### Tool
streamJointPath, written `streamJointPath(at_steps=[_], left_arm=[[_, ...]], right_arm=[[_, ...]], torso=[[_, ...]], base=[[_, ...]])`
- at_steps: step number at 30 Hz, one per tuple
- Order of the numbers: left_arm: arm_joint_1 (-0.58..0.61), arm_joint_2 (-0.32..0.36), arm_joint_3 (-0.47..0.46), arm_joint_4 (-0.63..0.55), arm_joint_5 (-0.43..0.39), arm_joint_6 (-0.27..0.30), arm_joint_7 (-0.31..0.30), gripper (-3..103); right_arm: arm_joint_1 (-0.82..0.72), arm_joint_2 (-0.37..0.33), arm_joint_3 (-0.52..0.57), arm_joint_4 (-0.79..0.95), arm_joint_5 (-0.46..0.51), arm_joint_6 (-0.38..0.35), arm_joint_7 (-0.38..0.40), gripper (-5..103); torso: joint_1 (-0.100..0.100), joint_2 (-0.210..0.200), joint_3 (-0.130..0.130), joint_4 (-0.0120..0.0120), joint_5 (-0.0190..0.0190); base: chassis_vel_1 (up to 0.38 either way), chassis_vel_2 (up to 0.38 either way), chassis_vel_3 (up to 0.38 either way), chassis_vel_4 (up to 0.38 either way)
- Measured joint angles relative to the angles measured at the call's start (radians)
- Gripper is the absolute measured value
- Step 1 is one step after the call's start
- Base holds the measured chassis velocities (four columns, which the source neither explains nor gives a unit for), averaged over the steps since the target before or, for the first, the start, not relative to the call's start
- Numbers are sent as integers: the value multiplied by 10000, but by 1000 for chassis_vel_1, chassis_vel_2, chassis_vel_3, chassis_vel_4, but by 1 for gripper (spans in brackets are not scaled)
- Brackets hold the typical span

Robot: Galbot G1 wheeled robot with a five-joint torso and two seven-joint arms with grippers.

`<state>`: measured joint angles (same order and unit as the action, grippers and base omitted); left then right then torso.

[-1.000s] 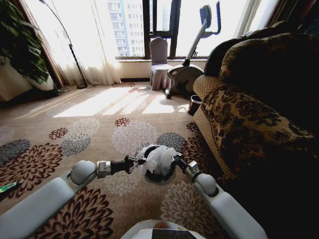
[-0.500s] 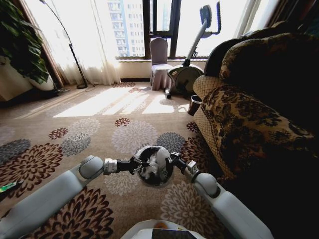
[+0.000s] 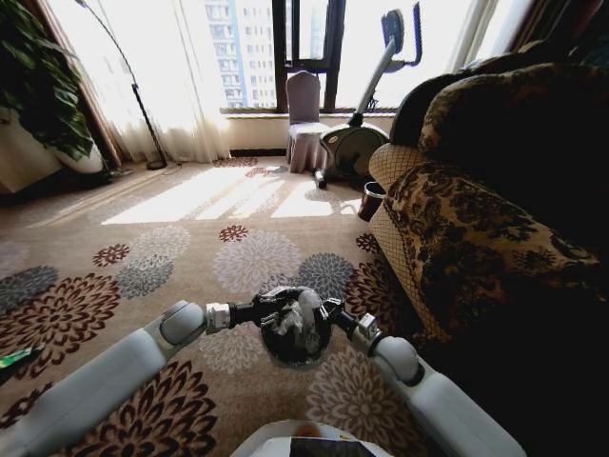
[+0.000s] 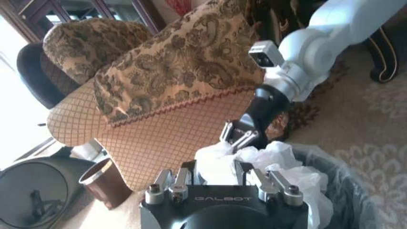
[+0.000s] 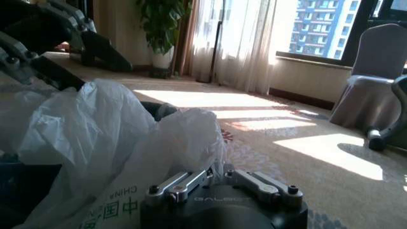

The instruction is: Pick up the trash from the ground and place it into the trash bin.

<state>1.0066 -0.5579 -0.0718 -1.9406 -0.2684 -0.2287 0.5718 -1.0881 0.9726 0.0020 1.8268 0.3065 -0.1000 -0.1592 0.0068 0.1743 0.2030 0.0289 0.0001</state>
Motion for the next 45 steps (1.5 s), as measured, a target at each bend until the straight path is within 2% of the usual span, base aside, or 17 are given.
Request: streamJointPath(at_steps=[2, 3, 7, 9, 11, 12, 14, 15, 16, 19, 21, 23, 26, 32, 38, 41, 45], left_arm=[[75, 123, -116, -215, -204, 26, 13, 49], [75, 123, -116, -215, -204, 26, 13, 49], [86, 271, -230, -451, -267, 54, 146, 60], [43, 318, -274, -475, -211, 32, 225, 72], [-62, 375, -382, -481, 64, -9, 475, 82], [-62, 375, -382, -481, 64, -9, 475, 82], [-105, 407, -433, -341, 401, -148, 631, 93], [-106, 406, -456, -298, 473, -167, 671, 93], [-117, 392, -522, -176, 696, -228, 862, 97], [-140, 376, -544, 14, 1068, -340, 1157, 100], [-111, 340, -493, 76, 1168, -406, 1138, 100], [26, 92, -252, 74, 1198, -395, 621, 100], [40, -250, -101, 78, 1318, -387, 288, 100], [275, -405, -64, -26, 1254, -382, -77, 100], [501, -1040, 412, -11, 2286, -438, -176, 100], [392, -1165, 647, 54, 2575, -462, -176, 100], [-41, -1418, 934, 139, 3452, -554, -75, 100]], right_arm=[[32, -17, 15, -130, 3, 34, -20, 4], [32, -17, 15, -130, 3, 34, -20, 4], [99, -7, 23, -255, 19, 54, -36, 4], [126, 2, 30, -333, 23, 66, -41, 4], [143, 20, 61, -490, 24, 110, -61, 4], [143, 20, 61, -490, 24, 110, -61, 4], [139, 39, 91, -548, 51, 130, -95, 4], [135, 41, 92, -547, 56, 134, -109, 4], [120, 44, 93, -549, 58, 137, -132, 4], [58, 50, 133, -550, 55, 141, -162, 4], [-8, 49, 179, -501, 49, 141, -179, 4], [-98, 37, 172, -320, 34, 141, -221, 4], [-217, 41, 107, -145, -5, 133, -261, 4], [-401, 66, 120, -109, -73, 134, -300, 4], [-493, 93, -53, 323, -177, 61, -273, 4], [-548, 111, -86, 439, -291, 32, -231, 4], [-724, 111, -156, 722, -669, -4, -184, 4]], torso=[[0, 0, 0, -1, 1], [0, 0, 0, -1, 1], [0, 0, 0, -1, 0], [0, 0, 0, 0, -3], [0, 0, 0, 0, -1], [0, 0, 0, 0, -1], [0, 0, 0, -3, -1], [0, 0, 0, -3, -1], [0, 0, 0, -1, -1], [0, 0, 0, 1, -1], [0, 0, 0, 0, -1], [0, 0, 0, -2, -2], [0, 0, 0, -1, -3], [0, 0, 0, -2, 3], [0, 0, 0, 1, -1], [0, 0, 0, 0, -2], [0, 0, 0, -4, -1]], base=[[0, 0, 0, 0], [0, 0, 0, 0], [0, 0, 0, 0], [0, 0, 0, 0], [0, 0, 0, 0], [0, 0, 0, 0], [0, 0, 0, 0], [0, 0, 0, 0], [0, 0, 0, 0], [0, 0, 0, 0], [0, 0, 0, 0], [0, 0, 0, 0], [0, 0, 0, 0], [0, 0, 0, 0], [0, 0, 0, 0], [0, 0, 0, 0], [0, 0, 0, 0]])
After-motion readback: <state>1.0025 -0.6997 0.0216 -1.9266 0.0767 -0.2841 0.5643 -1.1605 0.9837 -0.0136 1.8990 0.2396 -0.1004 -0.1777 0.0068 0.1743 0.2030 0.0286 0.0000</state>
